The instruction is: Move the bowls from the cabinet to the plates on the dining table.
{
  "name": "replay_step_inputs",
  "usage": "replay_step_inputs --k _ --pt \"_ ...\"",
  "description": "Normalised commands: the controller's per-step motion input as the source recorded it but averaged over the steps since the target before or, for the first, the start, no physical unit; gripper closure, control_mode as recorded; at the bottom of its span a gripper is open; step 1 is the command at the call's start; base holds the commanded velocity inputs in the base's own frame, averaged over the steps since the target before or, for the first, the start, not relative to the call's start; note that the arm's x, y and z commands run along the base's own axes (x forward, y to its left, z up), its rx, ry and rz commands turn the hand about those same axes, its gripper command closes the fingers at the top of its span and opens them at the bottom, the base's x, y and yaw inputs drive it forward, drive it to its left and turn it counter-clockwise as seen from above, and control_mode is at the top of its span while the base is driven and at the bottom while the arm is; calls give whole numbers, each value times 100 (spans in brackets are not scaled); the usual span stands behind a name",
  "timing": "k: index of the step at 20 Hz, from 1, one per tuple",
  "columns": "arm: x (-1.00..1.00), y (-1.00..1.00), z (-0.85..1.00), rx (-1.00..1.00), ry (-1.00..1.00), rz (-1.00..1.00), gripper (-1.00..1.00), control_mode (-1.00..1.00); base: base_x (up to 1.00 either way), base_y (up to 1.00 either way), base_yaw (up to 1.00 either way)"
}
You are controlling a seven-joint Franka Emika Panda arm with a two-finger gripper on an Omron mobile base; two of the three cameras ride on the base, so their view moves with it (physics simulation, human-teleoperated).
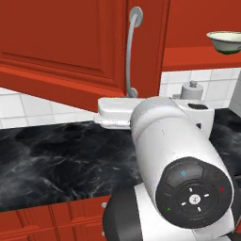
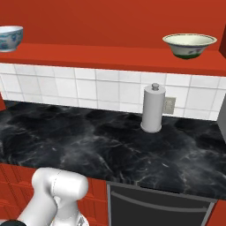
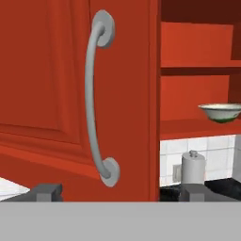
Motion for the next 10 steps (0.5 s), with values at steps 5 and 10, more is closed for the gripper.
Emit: replay_step_inputs --k 5,10 --pt "-36 -40 0 0 -7 16 -100 -100 0 0 0" --pt "-14 -44 0 0 -5 16 -100 -100 0 0 0"
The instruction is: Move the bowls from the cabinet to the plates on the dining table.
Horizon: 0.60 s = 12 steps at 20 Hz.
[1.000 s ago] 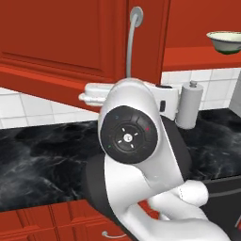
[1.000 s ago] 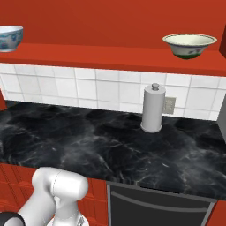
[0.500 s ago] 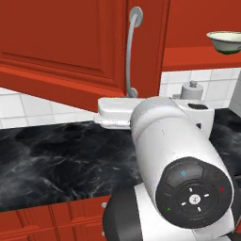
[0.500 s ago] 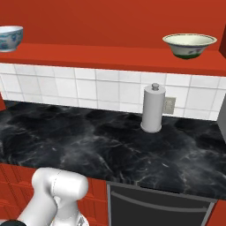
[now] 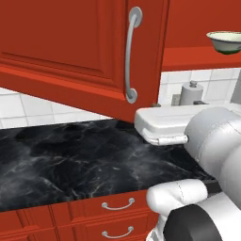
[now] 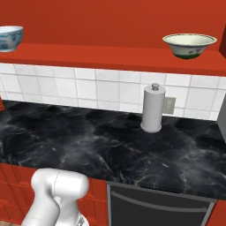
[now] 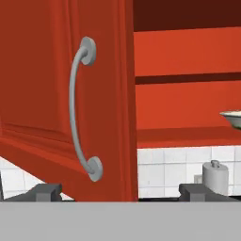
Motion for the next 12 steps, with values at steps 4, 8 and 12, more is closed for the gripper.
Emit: replay_step_inputs --k 4,8,12 --pt "-10 -42 -1 0 -3 20 -100 -100 0 0 0" --pt "0 -28 -9 0 -1 32 -100 -100 0 0 0" --pt "1 -20 -12 0 -1 40 -100 -100 0 0 0"
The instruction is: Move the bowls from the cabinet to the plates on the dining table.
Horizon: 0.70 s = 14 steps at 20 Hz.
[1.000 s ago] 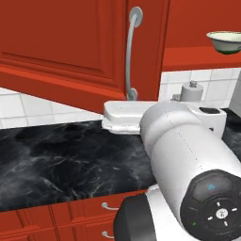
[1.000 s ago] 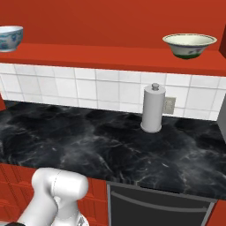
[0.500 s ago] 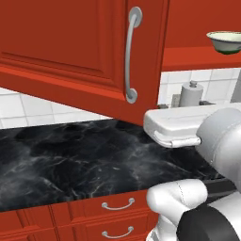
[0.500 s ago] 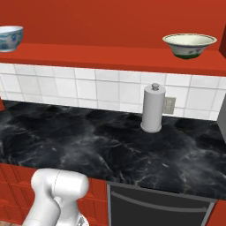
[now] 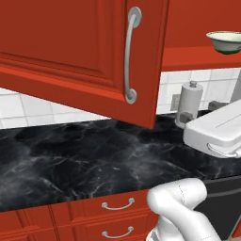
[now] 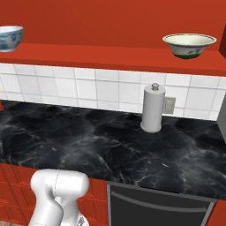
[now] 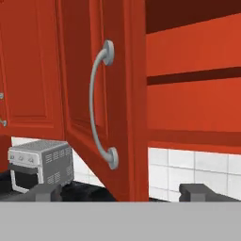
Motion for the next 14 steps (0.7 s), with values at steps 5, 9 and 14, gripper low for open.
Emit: replay_step_inputs --k 5,9,14 --pt "7 -14 -7 0 0 44 -100 -100 0 0 0" --pt "18 -10 -3 0 0 44 -100 -100 0 0 0" --pt "28 -4 -2 0 0 37 -100 -100 0 0 0"
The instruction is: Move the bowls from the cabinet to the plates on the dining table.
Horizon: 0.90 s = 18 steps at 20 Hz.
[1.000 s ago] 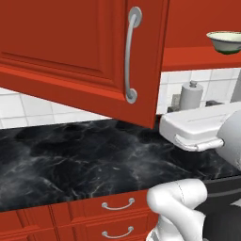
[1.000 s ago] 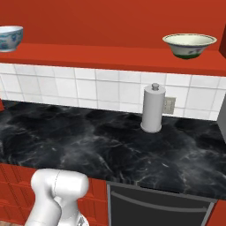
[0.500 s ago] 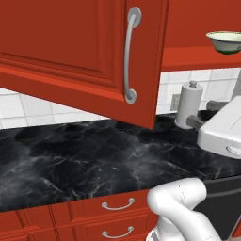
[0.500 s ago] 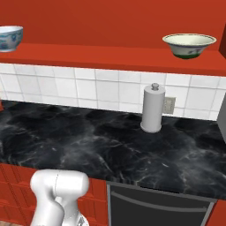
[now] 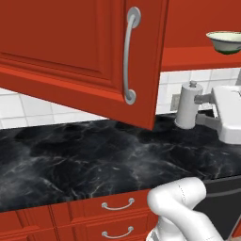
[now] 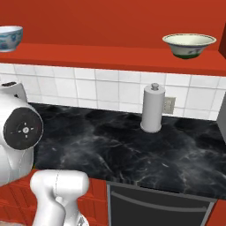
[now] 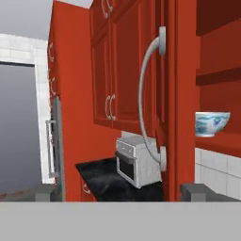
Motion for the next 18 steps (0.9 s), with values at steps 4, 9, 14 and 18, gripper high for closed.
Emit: replay_step_inputs --k 4,9,14,18 --pt "34 0 0 1 0 32 -100 -100 0 0 0" --pt "43 0 0 1 0 30 -100 -100 0 0 0" --pt "48 8 0 0 0 25 -100 -100 0 0 0" --pt "42 17 0 0 1 19 -100 -100 0 0 0"
